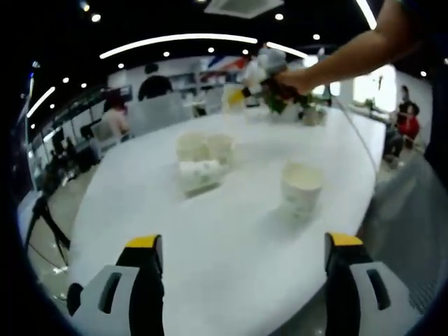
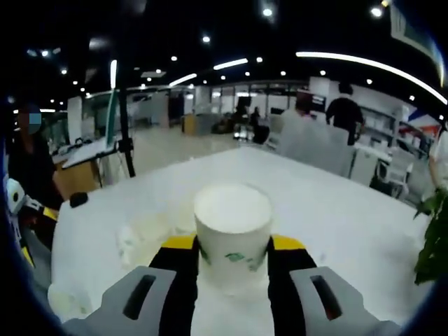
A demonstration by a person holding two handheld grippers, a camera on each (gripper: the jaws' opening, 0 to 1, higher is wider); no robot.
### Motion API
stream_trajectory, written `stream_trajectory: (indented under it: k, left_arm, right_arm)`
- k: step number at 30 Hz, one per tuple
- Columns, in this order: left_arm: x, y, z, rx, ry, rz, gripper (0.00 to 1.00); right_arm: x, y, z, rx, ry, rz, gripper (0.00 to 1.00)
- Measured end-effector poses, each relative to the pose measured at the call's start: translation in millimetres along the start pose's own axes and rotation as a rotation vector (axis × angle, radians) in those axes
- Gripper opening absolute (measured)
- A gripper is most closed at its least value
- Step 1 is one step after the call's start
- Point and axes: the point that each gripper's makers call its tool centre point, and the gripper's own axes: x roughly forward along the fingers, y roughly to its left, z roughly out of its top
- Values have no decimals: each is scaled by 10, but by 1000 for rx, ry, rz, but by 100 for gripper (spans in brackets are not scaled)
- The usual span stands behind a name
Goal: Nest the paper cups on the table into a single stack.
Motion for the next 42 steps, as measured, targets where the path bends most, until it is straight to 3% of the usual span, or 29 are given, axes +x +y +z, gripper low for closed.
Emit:
stream_trajectory:
  k: [14, 31, 37, 42]
  left_arm:
    - [-8, -33, 54, -10, -20, -2, 94]
    - [-38, -47, 84, -20, -29, -12, 93]
    - [-73, -3, 124, -41, -48, -1, 93]
    - [-117, -15, 191, -84, -79, -29, 92]
  right_arm:
    - [-158, 221, 101, -4, -17, 35, 36]
    - [-433, 847, 141, -10, -44, 102, 36]
    - [-561, 1023, 111, -7, -50, 118, 36]
    - [-677, 1227, 65, -20, -50, 135, 36]
